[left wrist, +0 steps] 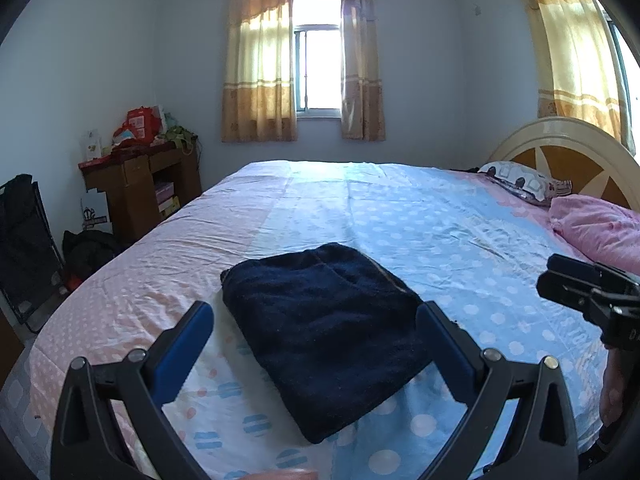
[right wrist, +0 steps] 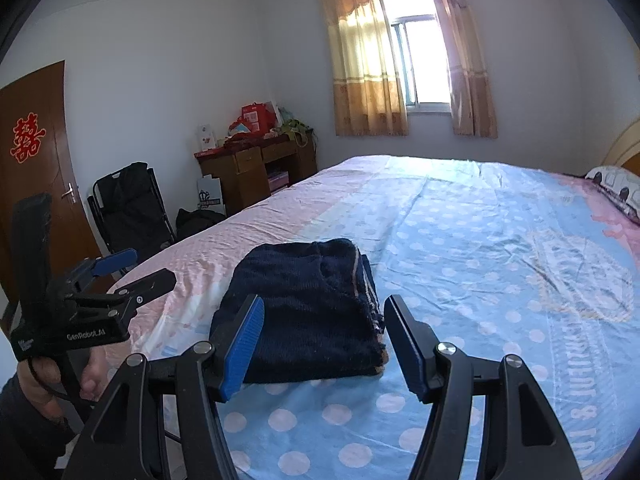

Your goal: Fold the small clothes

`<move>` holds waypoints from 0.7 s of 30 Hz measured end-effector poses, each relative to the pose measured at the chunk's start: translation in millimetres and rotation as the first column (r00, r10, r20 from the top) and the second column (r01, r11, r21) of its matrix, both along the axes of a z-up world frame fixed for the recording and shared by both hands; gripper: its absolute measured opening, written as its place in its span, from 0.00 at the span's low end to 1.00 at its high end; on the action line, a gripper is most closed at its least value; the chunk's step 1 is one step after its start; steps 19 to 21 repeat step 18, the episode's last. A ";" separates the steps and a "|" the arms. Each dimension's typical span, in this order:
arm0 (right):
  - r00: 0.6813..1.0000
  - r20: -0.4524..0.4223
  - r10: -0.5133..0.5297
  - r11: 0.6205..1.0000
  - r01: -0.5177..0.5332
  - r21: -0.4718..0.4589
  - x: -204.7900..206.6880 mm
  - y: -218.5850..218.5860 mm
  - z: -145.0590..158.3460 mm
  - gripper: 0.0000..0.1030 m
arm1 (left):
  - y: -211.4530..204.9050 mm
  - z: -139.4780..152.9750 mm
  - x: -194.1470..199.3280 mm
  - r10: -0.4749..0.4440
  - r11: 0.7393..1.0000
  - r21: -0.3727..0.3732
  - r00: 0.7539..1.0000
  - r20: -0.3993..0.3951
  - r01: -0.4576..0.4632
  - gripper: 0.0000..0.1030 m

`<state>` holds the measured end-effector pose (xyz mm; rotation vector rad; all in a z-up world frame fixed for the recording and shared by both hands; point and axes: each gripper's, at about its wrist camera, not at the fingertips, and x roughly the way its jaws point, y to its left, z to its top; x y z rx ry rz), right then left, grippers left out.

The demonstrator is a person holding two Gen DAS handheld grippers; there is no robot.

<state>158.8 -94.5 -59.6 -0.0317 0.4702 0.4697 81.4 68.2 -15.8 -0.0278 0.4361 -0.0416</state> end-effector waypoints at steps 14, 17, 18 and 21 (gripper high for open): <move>1.000 -0.013 0.007 1.000 -0.007 -0.013 0.4 1.5 -3.6 0.62 | 8.9 -5.7 5.8 0.024 1.000 -0.010 1.000 -0.013 -0.024 1.00; 1.000 -0.015 0.006 1.000 -0.007 -0.014 1.0 1.3 -4.2 0.62 | 8.6 -5.6 5.3 0.022 1.000 -0.007 1.000 -0.005 -0.022 1.00; 1.000 -0.016 0.006 1.000 -0.006 -0.014 1.0 0.9 -4.5 0.62 | 8.7 -5.7 5.2 0.023 1.000 -0.005 1.000 -0.003 -0.023 1.00; 1.000 -0.016 0.006 1.000 -0.006 -0.014 1.0 0.9 -4.5 0.62 | 8.7 -5.7 5.2 0.023 1.000 -0.005 1.000 -0.003 -0.023 1.00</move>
